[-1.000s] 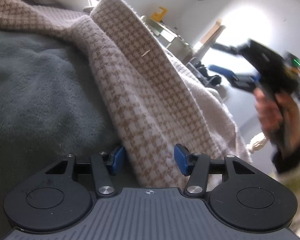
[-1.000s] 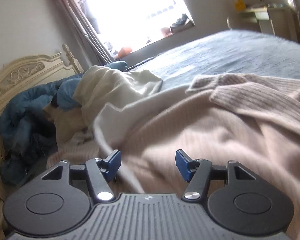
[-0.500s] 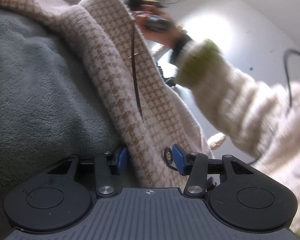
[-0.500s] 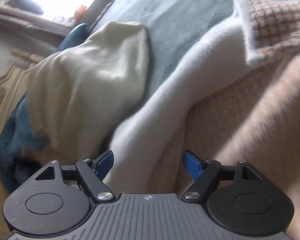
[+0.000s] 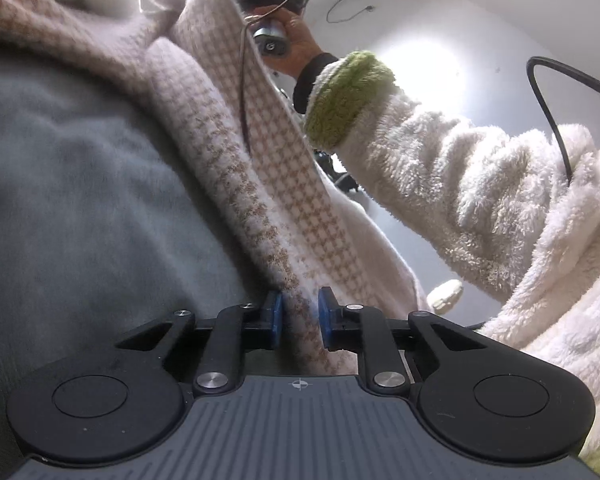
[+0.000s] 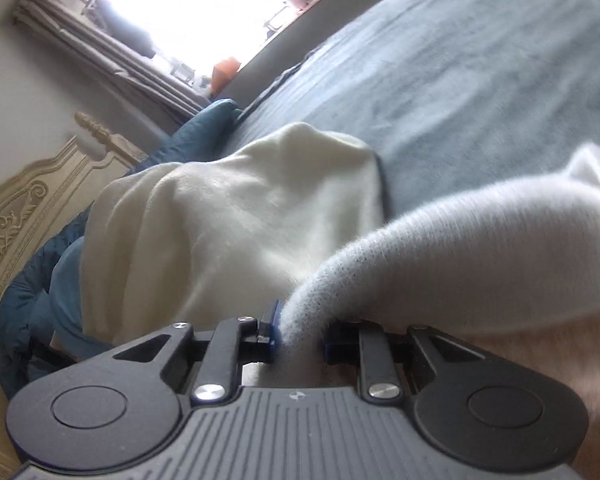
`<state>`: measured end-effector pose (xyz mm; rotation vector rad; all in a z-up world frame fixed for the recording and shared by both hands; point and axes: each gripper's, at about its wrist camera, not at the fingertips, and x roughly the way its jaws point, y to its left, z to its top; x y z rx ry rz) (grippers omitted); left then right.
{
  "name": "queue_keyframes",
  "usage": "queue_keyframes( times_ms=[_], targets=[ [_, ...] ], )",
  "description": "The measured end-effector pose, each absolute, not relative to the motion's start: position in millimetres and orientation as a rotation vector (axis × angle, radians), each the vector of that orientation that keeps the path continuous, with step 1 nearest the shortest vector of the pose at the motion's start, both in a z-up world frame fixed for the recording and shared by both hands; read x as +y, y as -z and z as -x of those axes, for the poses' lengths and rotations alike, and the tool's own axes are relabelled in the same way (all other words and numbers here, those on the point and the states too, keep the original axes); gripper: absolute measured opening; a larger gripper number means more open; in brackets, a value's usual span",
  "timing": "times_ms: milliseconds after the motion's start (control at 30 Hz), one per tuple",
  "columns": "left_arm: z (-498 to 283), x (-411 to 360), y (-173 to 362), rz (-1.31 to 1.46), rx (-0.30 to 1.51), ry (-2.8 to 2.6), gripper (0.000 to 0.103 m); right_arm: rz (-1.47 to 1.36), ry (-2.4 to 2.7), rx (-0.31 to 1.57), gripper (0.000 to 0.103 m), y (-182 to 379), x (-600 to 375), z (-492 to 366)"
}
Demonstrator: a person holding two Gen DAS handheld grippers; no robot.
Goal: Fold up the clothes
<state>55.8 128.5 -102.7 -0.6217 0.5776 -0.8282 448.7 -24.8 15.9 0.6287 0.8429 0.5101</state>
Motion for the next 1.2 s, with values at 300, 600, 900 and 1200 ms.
queue_keyframes(
  times_ms=[300,600,900,1200],
  targets=[
    [-49,120,102,0.617,0.596,0.808,0.018,-0.653,-0.527,1.023,0.029,58,-21,-503],
    [-35,138,93,0.712,0.618,0.793,0.036,-0.618,-0.552,0.968,0.071,-37,-102,-434],
    [-1,137,81,0.749,0.652,0.713,0.043,-0.356,-0.486,0.814,0.070,-122,-198,-240],
    [2,115,64,0.652,0.742,0.616,0.047,-0.232,-0.188,0.786,0.070,-77,-318,-172]
  ],
)
